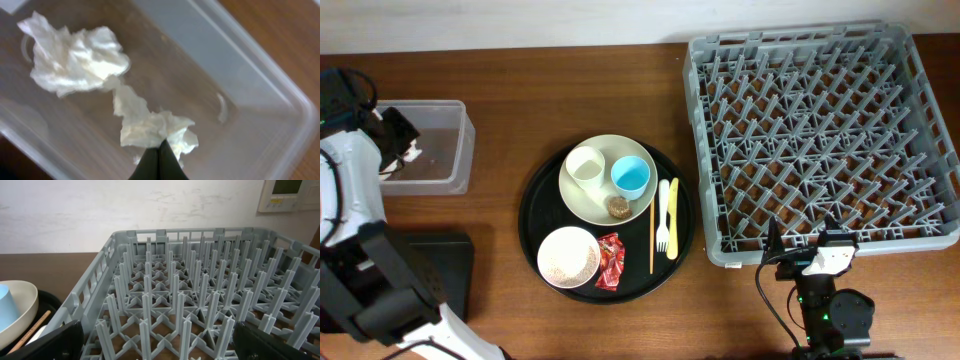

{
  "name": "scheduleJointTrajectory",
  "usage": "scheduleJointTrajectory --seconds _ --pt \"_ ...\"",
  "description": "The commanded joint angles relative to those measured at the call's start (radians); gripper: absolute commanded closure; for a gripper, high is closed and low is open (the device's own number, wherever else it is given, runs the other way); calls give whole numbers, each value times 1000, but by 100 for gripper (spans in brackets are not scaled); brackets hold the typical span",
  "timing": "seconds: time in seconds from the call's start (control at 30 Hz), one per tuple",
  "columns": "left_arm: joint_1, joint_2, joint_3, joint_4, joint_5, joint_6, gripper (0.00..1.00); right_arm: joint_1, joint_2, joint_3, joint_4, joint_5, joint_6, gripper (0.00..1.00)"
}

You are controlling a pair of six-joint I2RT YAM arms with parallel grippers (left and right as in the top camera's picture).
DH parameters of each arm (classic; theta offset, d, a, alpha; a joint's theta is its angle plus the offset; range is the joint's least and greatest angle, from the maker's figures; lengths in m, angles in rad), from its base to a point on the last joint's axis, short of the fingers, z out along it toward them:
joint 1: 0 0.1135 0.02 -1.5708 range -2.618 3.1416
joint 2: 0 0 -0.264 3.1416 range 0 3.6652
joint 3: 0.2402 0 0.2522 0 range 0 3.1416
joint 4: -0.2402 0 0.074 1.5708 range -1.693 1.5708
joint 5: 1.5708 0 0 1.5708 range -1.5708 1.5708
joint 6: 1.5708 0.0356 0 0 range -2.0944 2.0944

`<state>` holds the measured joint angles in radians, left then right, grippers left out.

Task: Sort waste into correct bins and load items into the dishwasher rack
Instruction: 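Carry the tissue with the left gripper and release it into the clear bin, then reach the left gripper to the red wrapper and grasp it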

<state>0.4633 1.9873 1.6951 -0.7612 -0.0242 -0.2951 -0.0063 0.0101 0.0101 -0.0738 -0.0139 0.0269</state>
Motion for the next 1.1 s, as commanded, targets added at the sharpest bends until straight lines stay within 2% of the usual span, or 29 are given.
scheduleJointTrajectory --seconds 0.0,0.2,0.3,0.37,0.5,0.57,0.63,0.73,0.83,0.9,0.97,1.07 --pt "44 80 11 31 2 12 100 6 -6 -5 -6 11 8 2" --pt "45 154 11 118 20 12 99 6 -7 -5 -6 11 8 2" --pt "45 156 11 129 43 12 78 6 -7 -5 -6 11 8 2" --pt "45 156 11 128 44 12 70 6 -7 -5 -6 11 8 2" --pt "45 155 14 136 55 12 70 6 -7 -5 -6 11 8 2" --pt "45 143 52 116 130 13 74 6 -6 -5 -6 11 8 1" --pt "44 113 115 69 257 13 78 6 -6 -5 -6 11 8 2" --pt "36 -12 177 -109 269 6 85 6 -7 -5 -6 11 8 2" --pt "-31 -74 177 -330 282 -3 86 6 -7 -5 -6 11 8 2" --pt "-135 -75 169 -472 283 3 86 6 -7 -5 -6 11 8 2" --pt "-245 -75 159 -548 281 68 87 6 -7 -5 -6 11 8 1" --pt "-449 -75 148 -626 165 88 89 6 -7 -5 -6 11 8 2"
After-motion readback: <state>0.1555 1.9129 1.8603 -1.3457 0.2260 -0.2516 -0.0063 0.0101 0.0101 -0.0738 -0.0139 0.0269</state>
